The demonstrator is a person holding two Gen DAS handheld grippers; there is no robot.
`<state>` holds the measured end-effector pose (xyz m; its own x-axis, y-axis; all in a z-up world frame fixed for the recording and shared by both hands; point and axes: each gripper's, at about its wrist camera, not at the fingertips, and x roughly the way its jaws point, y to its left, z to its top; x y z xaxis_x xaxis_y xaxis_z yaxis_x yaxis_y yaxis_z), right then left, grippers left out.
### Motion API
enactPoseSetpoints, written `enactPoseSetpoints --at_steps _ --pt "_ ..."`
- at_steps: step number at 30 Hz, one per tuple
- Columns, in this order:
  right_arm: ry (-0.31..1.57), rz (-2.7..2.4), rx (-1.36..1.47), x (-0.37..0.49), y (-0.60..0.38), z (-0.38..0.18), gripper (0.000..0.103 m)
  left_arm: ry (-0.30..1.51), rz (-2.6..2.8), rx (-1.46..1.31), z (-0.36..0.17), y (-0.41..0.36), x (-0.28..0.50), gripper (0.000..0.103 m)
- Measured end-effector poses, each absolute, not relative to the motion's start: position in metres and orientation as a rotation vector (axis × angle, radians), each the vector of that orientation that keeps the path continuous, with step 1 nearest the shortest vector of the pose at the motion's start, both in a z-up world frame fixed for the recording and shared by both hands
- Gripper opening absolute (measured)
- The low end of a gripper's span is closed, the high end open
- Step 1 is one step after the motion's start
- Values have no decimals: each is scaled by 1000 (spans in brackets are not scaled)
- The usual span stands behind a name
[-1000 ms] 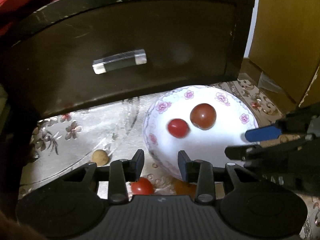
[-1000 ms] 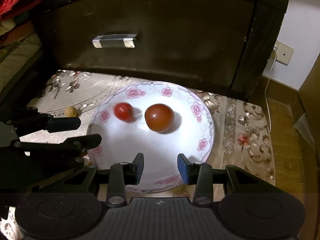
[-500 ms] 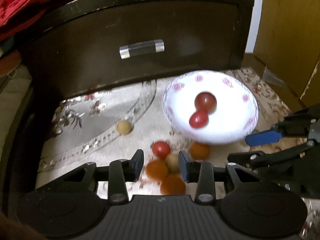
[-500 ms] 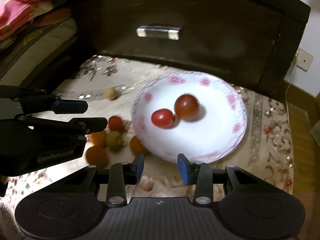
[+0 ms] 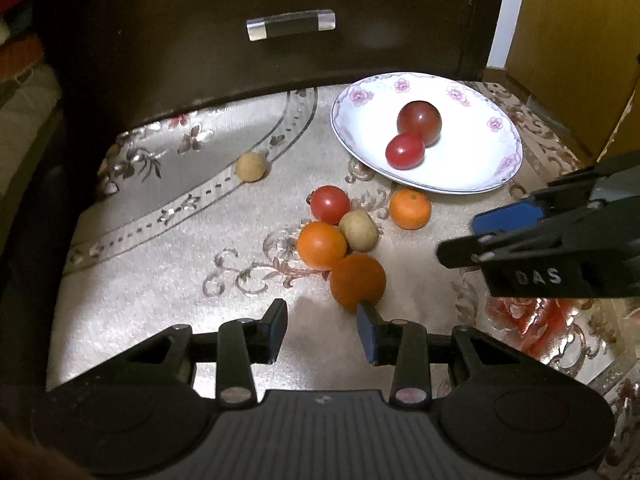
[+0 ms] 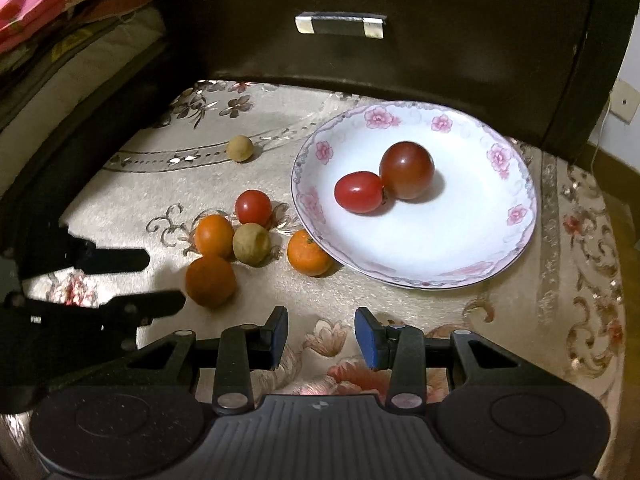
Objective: Organize fruits
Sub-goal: 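Lift both grippers away from the plate toward the remaining fruit, then grasp the large mandarin with the left gripper while the right gripper grasps the small mandarin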
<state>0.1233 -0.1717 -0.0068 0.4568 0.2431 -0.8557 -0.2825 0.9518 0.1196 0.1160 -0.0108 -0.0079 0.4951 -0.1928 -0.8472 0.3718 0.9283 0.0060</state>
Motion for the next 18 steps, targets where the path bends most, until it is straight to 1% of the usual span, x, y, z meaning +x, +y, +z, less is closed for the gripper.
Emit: enactPoseSetpoints --at_steps 13,18 --pt "987 273 6 134 -154 -22 35 1016 -375 174 -17 -14 120 44" --pt "971 237 23 139 -156 -23 28 1013 -379 148 -19 -15 123 46"
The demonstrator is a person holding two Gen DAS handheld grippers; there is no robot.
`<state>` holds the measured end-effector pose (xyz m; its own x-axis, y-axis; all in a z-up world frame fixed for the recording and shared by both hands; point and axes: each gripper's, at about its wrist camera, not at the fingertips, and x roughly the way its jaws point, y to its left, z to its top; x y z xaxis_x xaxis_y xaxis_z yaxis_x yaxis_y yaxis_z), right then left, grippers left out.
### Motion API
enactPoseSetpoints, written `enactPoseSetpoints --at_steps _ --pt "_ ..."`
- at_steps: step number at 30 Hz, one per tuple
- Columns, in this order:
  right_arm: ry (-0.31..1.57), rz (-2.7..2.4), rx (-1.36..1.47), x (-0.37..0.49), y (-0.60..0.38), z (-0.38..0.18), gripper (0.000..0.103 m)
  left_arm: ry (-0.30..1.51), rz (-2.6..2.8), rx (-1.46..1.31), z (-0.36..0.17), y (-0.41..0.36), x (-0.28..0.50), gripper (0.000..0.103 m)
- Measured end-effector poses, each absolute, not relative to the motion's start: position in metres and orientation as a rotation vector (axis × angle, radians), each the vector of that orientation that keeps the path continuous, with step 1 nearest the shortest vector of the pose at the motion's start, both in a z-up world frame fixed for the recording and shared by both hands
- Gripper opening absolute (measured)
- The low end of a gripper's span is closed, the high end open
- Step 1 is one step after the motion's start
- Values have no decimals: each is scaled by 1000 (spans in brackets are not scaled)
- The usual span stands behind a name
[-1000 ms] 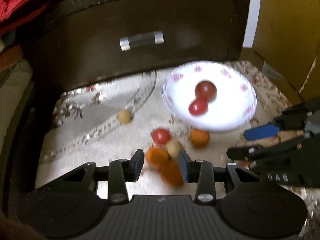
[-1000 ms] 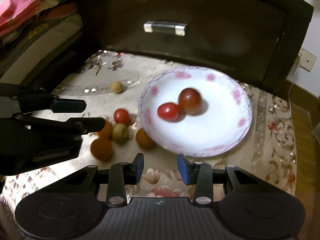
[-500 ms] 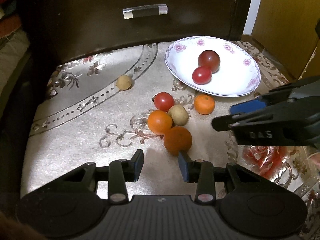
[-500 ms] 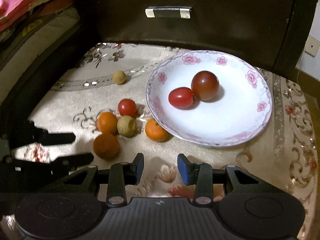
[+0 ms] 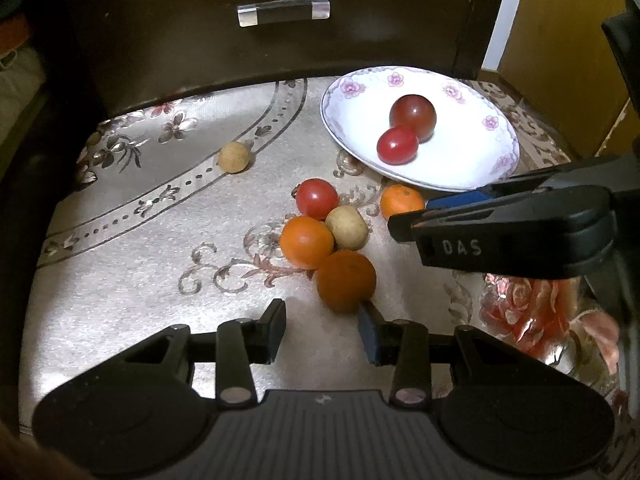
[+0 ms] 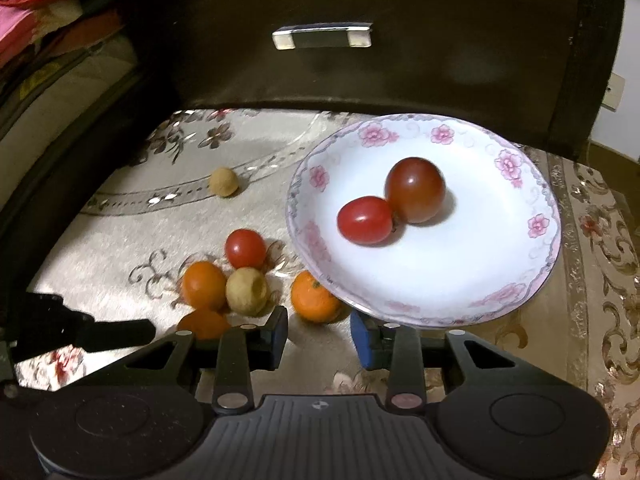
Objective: Organize fruits
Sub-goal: 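Grasp the large mandarin with the left gripper while the right gripper grasps the small mandarin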
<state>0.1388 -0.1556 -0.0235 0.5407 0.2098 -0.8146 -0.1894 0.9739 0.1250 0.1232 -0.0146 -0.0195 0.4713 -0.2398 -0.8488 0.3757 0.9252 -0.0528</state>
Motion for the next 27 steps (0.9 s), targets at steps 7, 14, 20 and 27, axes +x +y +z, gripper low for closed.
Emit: enactPoseSetpoints --at_steps 7,14,20,27 --pt "970 236 -46 135 -148 -22 19 981 -389 118 -22 -22 127 46" --pt "1005 233 -22 132 -160 -20 18 970 -387 95 -27 -31 133 45" --pt "1026 235 -6 128 -171 -18 18 959 -399 125 -29 -40 134 41" --pt "1035 243 -32 118 -177 -17 18 971 -421 132 -26 -34 125 40"
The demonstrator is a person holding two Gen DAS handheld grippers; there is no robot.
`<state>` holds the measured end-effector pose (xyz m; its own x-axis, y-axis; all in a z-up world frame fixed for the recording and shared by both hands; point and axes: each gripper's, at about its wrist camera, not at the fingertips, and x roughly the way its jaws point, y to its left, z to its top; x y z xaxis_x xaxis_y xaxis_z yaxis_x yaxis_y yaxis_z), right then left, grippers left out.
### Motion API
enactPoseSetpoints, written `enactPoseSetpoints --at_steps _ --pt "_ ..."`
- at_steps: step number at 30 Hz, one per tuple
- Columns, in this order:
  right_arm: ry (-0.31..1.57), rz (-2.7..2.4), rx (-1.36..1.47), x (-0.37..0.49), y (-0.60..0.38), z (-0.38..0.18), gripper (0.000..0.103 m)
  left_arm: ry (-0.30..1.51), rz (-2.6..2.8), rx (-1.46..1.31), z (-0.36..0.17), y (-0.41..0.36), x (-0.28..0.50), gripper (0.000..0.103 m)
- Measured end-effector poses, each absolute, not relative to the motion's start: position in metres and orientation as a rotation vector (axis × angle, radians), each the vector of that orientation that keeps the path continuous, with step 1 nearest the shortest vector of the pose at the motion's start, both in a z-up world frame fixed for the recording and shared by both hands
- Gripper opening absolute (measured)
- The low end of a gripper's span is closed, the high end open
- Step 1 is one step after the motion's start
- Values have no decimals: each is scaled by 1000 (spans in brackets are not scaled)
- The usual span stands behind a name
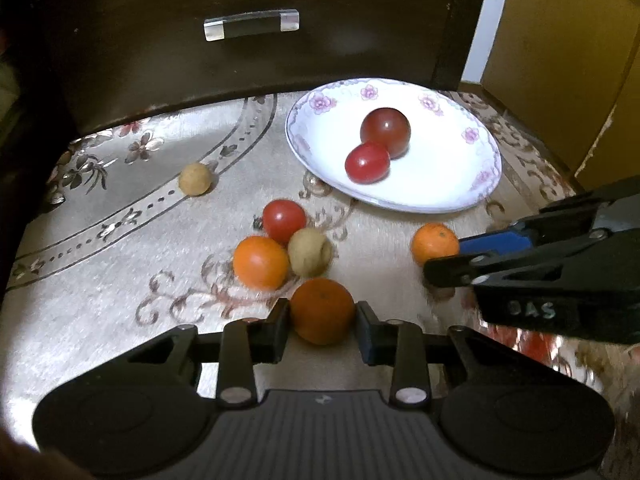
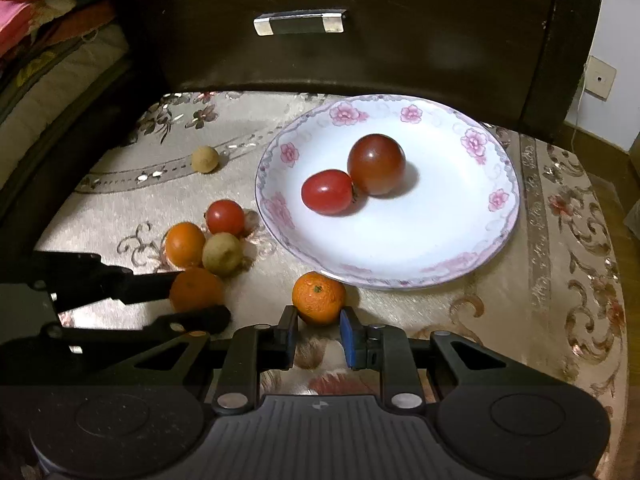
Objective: Organize fruits
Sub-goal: 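Grasp the large mandarin with the left gripper while the right gripper grasps the small mandarin, then carry both mandarins over the white plate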
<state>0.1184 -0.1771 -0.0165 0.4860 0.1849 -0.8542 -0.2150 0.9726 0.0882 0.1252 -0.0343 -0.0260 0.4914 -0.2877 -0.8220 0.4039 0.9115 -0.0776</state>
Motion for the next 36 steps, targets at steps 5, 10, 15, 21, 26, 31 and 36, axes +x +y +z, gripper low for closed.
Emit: enactPoseSetpoints --at_steps 5,10,15,21,26,31,36 --pt "1058 248 -79 102 -179 -13 18 989 -420 150 -21 -25 105 40" --pt "1084 261 -142 79 -177 -11 18 1027 -425 184 -18 -21 84 40" --pt "1115 281 -180 57 -176 -11 18 1044 -441 215 -20 -21 68 40" --pt "1100 292 -190 55 -174 -14 21 1038 -448 216 -21 -20 68 41" --pt "1084 316 -188 55 -176 -14 23 1033 -454 221 -21 -19 70 44" --pt "1071 340 -188 55 -175 -14 30 1030 -455 210 -22 -18 71 45" --pt "1057 325 -228 58 -171 -15 27 1022 -452 207 -22 -18 70 45"
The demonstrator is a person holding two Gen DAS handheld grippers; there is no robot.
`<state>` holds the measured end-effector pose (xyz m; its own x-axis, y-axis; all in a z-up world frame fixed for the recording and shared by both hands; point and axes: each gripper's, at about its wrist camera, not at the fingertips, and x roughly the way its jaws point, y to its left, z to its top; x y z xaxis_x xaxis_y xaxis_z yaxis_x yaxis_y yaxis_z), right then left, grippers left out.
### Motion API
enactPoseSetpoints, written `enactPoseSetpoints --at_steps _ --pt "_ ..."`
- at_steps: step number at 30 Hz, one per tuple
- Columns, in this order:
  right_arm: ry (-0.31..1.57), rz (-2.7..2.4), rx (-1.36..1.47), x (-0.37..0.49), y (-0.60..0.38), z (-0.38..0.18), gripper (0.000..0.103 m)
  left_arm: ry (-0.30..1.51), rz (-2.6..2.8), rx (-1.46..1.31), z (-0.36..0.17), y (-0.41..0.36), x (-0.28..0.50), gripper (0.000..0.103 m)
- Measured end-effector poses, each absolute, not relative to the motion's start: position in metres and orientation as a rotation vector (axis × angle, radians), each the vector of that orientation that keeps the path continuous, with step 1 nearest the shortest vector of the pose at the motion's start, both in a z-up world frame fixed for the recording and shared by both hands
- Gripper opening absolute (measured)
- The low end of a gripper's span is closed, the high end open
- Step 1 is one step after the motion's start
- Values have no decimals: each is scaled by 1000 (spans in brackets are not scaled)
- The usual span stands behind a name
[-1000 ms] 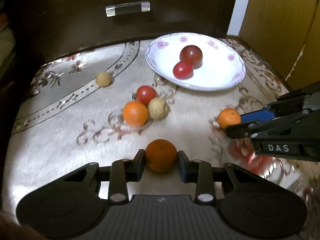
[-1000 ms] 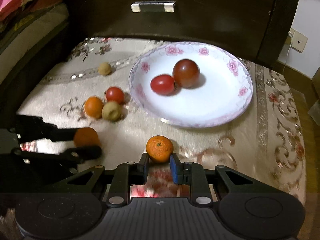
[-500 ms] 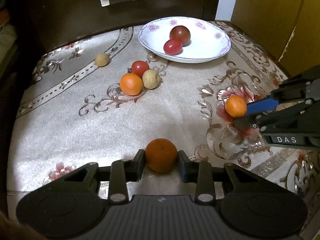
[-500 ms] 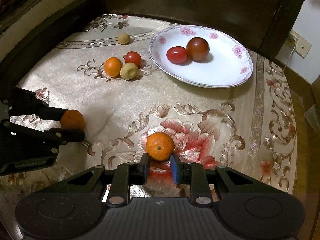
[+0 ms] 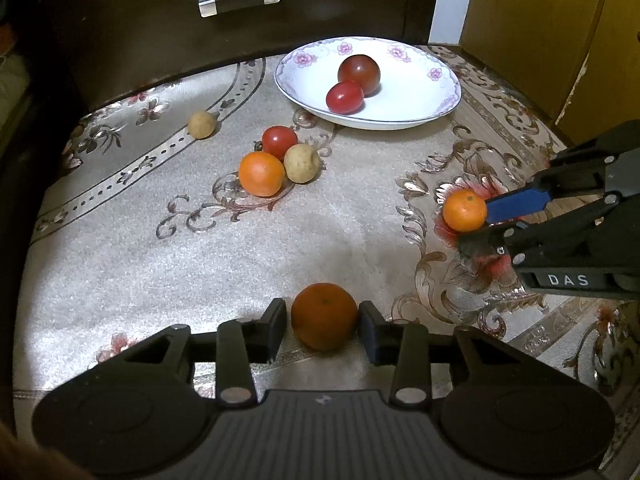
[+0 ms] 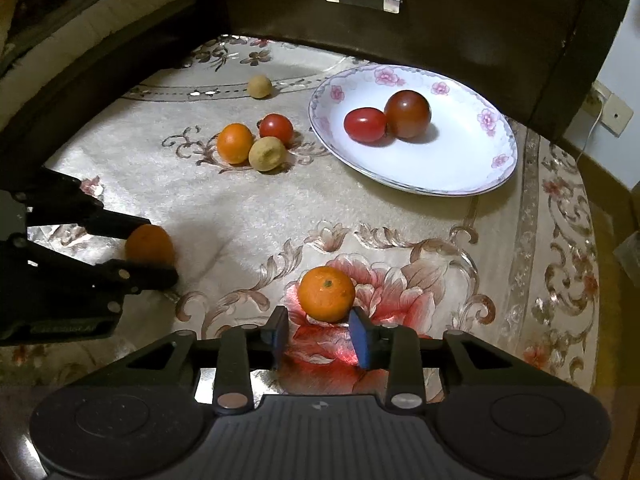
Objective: Organize fruits
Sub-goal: 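Carry both mandarins over the white plate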
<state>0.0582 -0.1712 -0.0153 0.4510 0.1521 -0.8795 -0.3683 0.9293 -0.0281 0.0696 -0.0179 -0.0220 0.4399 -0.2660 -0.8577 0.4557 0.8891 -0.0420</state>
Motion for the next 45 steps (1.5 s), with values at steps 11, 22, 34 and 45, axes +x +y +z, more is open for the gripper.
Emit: enactPoseSetpoints --at_steps 11,22,34,45 --pt "1058 328 -221 64 -171 -16 22 1012 -439 198 -21 -20 68 41" --pt "1055 330 -216 67 -169 -18 23 1012 -447 211 -21 -22 70 40" --pt "1056 325 -178 70 -172 -14 21 998 -467 196 -13 -29 77 40" --pt "1022 310 -139 73 -179 1 21 945 -470 187 3 -43 95 40"
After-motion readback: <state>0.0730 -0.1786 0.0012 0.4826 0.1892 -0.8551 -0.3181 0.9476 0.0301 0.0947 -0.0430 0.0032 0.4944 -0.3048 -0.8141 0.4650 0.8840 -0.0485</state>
